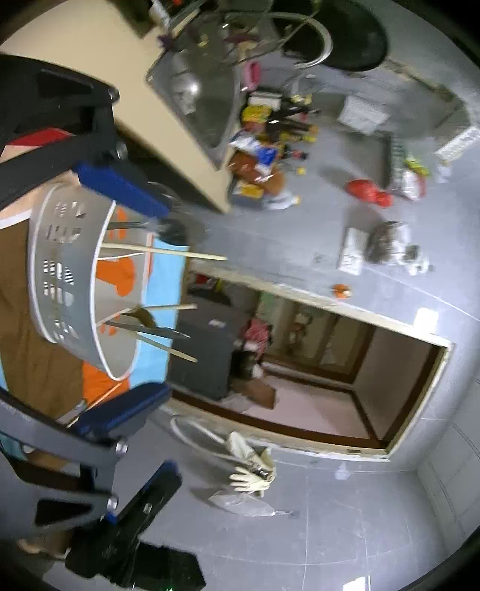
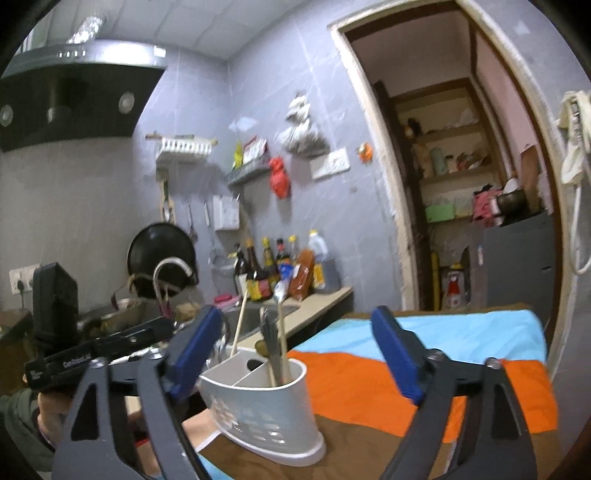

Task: Organize utensils
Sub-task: 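Move both grippers back toward the knives and chopstick on the blanket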

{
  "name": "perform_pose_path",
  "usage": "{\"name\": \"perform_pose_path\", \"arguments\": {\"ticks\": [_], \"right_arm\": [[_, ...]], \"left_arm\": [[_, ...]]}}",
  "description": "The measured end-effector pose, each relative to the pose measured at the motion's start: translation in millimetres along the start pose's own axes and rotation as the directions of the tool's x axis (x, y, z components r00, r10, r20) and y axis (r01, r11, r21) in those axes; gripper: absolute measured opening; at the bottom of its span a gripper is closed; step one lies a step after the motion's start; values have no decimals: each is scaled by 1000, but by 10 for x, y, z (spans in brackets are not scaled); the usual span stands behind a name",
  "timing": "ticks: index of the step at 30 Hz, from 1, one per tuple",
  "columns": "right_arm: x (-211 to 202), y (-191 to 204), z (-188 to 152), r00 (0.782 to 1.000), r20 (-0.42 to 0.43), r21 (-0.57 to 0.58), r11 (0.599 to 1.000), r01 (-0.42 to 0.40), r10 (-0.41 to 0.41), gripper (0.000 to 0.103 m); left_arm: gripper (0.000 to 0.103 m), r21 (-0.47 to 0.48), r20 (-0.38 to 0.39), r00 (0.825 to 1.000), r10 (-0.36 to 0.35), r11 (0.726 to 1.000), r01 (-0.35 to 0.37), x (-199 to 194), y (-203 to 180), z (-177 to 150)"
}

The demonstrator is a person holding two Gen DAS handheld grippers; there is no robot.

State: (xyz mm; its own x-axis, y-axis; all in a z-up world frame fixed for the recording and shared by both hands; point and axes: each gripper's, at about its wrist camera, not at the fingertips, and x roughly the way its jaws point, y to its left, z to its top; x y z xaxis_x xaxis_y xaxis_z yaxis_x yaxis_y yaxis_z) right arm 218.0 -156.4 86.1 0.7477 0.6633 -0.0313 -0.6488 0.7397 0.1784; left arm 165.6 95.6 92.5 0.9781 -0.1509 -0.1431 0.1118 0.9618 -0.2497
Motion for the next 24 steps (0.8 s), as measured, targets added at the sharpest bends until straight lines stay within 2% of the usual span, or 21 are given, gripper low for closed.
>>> {"name": "perform_pose_path", "arguments": {"ticks": [1,3,11,16,24], "right_arm": [[-67,-13,28,1000,11,-2,1000,10,-10,103],[-234,-50,91,999,34,-8,1000,23,-23,103],[-789,-132,244,992,72,-103,989,110,-103,103],[-995,-229,231,988,58,-155,976,153,-146,103],[-1150,-592,-1,979,-3,-145,969,202,-204,103]], "left_arm": [[99,11,23,1000,19,1000,-19,-38,-52,14],[100,33,60,997,43,998,-45,-106,-158,35],[101,107,89,996,5,994,-14,-234,-607,-54],[101,117,56,998,-32,993,26,-155,-832,-219],[101,89,-67,996,-62,994,67,87,-1119,-573]]}}
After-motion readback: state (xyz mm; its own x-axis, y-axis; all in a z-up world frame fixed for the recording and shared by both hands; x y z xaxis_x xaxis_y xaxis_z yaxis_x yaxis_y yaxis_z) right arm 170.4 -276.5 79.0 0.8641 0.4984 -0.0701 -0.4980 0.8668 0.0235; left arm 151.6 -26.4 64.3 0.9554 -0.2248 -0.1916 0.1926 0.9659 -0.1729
